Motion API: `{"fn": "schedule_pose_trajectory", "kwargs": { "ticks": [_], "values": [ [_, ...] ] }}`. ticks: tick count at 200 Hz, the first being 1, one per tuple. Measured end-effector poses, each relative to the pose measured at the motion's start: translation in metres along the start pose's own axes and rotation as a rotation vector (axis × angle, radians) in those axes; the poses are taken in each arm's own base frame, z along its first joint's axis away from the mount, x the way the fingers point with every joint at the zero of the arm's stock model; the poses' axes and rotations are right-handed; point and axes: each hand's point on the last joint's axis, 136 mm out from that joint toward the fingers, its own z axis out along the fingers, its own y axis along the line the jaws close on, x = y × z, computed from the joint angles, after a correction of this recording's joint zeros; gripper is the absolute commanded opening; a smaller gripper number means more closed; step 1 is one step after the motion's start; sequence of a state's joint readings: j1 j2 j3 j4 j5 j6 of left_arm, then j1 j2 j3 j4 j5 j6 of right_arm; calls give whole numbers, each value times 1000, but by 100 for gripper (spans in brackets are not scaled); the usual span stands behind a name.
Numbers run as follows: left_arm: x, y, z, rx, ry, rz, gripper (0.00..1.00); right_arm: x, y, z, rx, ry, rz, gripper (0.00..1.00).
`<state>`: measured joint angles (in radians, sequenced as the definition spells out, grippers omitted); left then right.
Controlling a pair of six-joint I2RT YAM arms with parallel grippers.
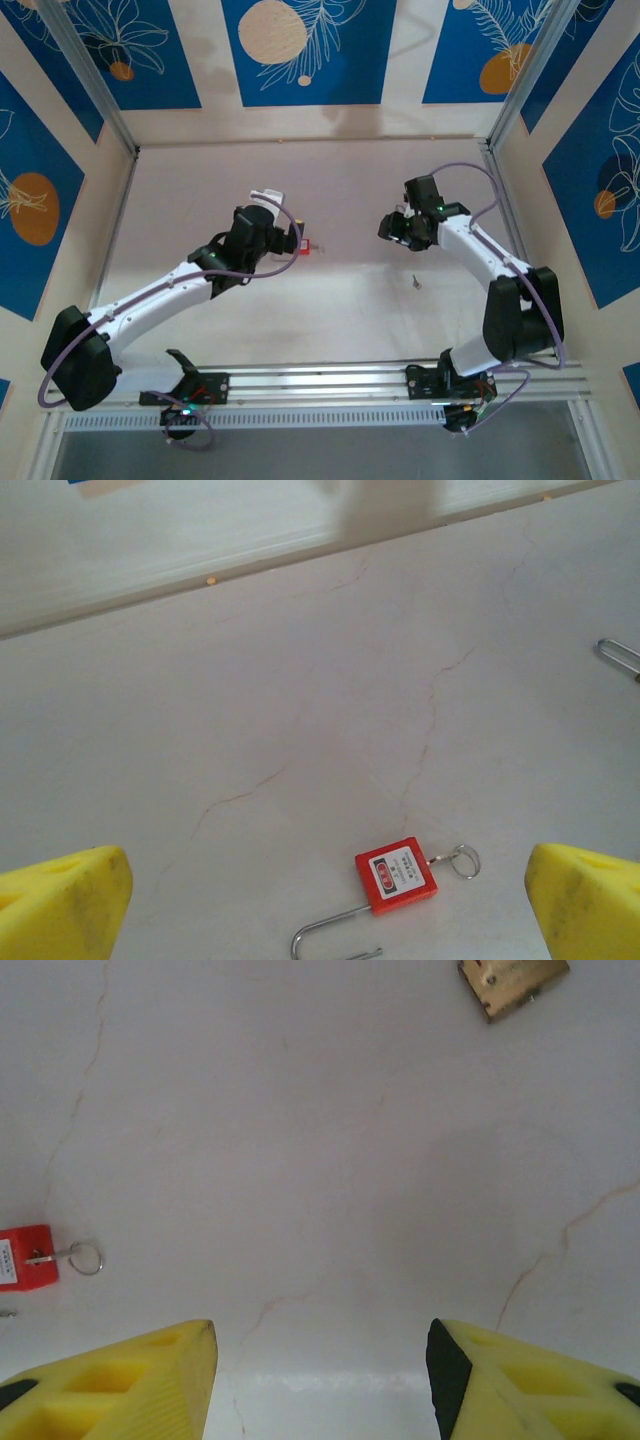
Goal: Unlock with the key
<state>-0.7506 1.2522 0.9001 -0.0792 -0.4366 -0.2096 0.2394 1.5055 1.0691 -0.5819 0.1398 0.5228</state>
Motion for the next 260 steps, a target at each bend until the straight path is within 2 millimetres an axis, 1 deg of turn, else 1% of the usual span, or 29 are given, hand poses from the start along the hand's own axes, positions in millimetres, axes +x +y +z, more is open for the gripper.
{"fn": "schedule_pose_trajectory", "kwargs": {
  "ticks": [20,34,49,67,89,105,124,153,166,178,199,221,248,260],
  "values": [
    [-2,-1,0,5,-8,-10,100,-9,-1,6,24,9,-27,60],
    [-2,-2,0,12,-8,-17,100,-12,-3,8,42,9,-45,63],
    [-1,-4,0,22,-6,-26,100,-13,-8,7,66,9,-67,68],
    [-2,-7,0,42,-6,-36,100,-18,-11,3,81,5,-85,71],
    [-4,-11,-2,67,-11,-54,100,-34,-14,1,91,0,-99,81],
    [-7,-13,-2,77,-21,-62,100,-47,-17,9,99,20,-106,81],
    [-7,-14,-3,81,-22,-66,100,-61,-22,30,122,64,-116,79],
    [-7,-14,-3,84,-21,-65,100,-69,-31,69,167,158,-140,72],
    [-7,-14,-3,85,-21,-65,100,-73,-34,83,182,189,-146,70],
    [-7,-14,-3,85,-21,-65,100,-76,-35,91,191,212,-146,70],
    [-7,-15,-3,86,-21,-65,100,-83,-36,98,209,227,-155,71],
    [-7,-16,-3,96,-19,-65,100,-89,-39,99,234,228,-170,71],
    [-7,-18,-3,104,-18,-65,100,-88,-46,98,272,236,-185,72],
    [-6,-19,-3,107,-17,-64,100,-89,-49,100,283,244,-185,70]
  ]
}}
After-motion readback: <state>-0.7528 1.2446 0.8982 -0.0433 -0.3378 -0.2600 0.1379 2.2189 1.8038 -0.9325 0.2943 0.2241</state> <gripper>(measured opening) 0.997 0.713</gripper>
